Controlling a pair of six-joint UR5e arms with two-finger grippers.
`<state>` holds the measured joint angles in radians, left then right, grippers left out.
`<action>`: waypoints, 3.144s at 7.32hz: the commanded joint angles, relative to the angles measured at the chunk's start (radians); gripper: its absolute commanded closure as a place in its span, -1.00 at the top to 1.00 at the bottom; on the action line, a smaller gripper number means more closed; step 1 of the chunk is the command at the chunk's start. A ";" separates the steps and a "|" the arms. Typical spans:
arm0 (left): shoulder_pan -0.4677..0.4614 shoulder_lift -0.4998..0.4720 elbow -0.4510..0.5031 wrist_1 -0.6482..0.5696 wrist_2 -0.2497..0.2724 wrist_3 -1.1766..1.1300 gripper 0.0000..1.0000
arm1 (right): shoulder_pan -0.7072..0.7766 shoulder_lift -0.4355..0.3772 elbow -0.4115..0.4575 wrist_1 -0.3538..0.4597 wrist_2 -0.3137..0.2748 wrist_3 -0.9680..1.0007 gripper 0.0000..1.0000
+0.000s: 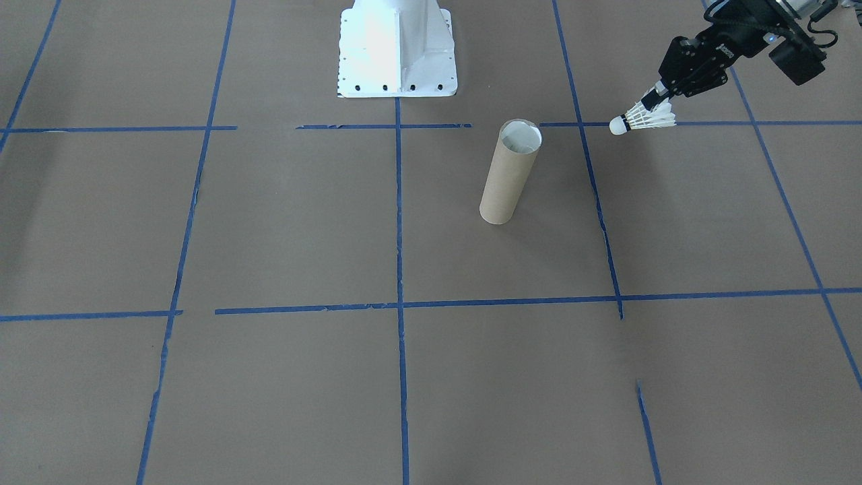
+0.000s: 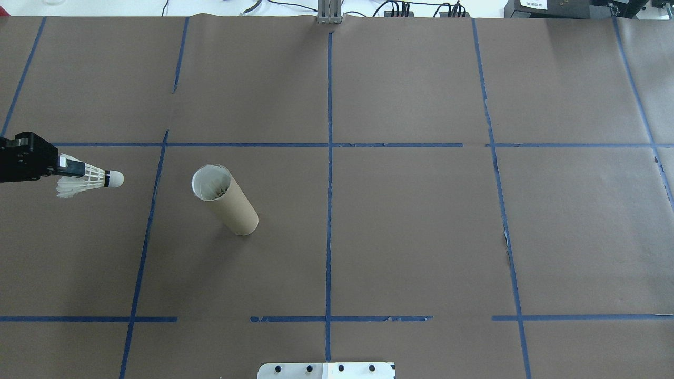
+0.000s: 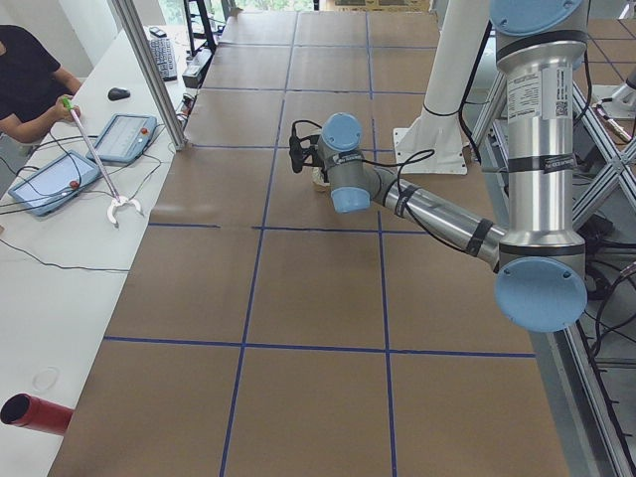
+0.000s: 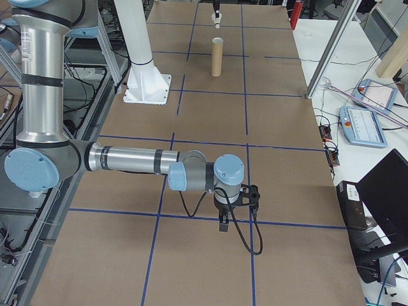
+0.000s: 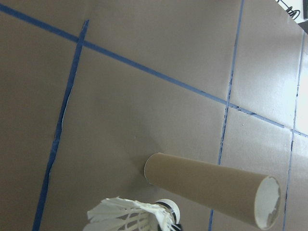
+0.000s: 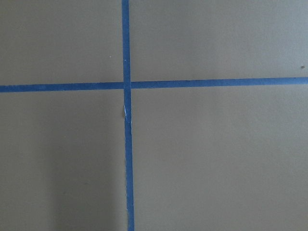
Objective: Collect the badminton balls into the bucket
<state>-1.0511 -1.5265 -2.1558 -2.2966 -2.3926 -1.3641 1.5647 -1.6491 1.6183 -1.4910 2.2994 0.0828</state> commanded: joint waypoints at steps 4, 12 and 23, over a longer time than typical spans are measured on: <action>-0.086 -0.650 -0.110 1.008 0.138 0.304 -1.00 | 0.000 0.000 0.000 0.000 0.000 0.000 1.00; 0.334 -0.966 -0.050 1.749 0.492 0.484 -1.00 | 0.000 0.000 0.000 0.000 0.000 0.000 1.00; 0.457 -1.048 0.183 1.789 0.710 0.479 -1.00 | 0.000 0.000 0.000 0.000 0.000 0.000 1.00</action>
<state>-0.5969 -2.5903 -1.9723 -0.4928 -1.6828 -0.8834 1.5647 -1.6490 1.6183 -1.4910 2.2994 0.0828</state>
